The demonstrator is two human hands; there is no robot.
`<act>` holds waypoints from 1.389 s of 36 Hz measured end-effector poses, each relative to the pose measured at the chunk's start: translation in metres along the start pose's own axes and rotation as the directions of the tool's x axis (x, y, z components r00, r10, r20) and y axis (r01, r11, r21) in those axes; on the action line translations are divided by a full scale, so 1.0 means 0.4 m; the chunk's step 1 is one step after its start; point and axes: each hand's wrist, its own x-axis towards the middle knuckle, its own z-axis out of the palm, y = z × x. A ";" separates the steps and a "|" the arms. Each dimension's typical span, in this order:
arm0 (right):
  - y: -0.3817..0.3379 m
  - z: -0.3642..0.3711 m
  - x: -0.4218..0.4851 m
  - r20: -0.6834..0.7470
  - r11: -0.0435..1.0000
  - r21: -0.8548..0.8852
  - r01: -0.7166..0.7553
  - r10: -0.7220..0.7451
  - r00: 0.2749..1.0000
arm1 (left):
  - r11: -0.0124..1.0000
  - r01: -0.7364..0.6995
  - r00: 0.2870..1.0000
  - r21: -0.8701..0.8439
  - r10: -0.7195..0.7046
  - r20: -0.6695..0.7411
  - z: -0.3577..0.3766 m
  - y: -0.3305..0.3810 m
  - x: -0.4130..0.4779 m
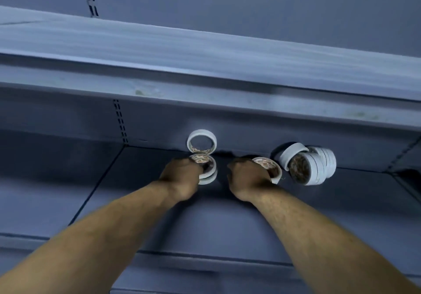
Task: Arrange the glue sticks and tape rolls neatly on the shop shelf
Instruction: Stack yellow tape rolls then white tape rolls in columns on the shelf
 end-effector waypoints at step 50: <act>-0.052 -0.049 -0.056 -0.005 0.996 0.070 -0.048 0.048 0.999 | 0.980 -0.066 0.981 -0.186 0.029 -0.192 -0.047 -0.033 -0.025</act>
